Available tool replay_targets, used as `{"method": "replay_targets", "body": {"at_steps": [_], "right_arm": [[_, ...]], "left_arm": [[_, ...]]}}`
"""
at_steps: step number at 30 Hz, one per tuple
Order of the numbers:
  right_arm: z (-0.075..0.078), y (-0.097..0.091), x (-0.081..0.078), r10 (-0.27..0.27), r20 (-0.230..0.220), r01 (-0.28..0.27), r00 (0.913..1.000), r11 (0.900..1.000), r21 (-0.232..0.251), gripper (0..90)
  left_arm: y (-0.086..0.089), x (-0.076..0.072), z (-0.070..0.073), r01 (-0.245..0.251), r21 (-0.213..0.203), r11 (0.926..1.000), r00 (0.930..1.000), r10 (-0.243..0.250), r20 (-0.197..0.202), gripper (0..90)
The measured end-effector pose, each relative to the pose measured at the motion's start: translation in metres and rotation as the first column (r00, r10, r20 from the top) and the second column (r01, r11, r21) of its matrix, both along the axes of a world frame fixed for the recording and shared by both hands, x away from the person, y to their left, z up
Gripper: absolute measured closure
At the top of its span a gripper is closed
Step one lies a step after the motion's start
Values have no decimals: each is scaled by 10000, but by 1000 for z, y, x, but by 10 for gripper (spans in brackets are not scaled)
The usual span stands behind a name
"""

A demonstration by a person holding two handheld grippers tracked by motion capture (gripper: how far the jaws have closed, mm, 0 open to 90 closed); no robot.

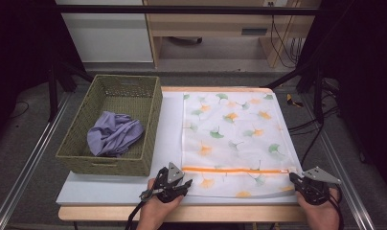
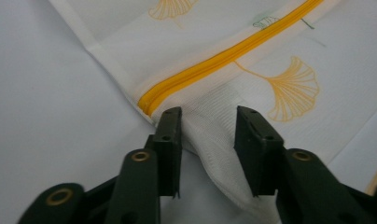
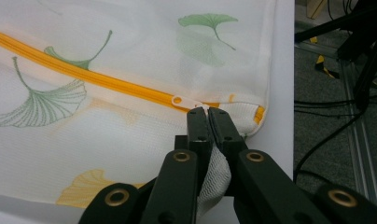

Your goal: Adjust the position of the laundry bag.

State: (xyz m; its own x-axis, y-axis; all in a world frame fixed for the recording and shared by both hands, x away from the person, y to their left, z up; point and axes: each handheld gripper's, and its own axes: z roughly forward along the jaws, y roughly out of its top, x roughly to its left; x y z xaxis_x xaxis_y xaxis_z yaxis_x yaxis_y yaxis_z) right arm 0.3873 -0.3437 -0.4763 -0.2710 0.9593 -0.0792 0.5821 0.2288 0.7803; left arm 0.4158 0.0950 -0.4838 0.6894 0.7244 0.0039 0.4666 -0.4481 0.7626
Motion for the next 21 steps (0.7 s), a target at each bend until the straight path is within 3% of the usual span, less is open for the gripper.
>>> {"method": "replay_targets", "body": {"at_steps": [1,6,10,13,21], "right_arm": [[1,0,0,51,68,-50,10000,10000,-75,884],[5,4,0,75,324,-73,9994,10000,-68,886],[6,5,0,71,348,-72,9994,10000,35,886],[6,8,1,212,294,-214,9993,9997,90,887],[6,20,5,731,177,-734,9972,9971,193,887]], "left_arm": [[0,1,0,75,163,9998,10000,-75,44,660],[0,7,-1,110,101,9999,9999,-111,112,882],[6,4,2,-116,-144,9998,9994,121,338,893],[10,-1,8,-227,-6,9997,9974,227,679,895],[23,-12,17,-605,178,9980,9926,583,1062,896]]}}
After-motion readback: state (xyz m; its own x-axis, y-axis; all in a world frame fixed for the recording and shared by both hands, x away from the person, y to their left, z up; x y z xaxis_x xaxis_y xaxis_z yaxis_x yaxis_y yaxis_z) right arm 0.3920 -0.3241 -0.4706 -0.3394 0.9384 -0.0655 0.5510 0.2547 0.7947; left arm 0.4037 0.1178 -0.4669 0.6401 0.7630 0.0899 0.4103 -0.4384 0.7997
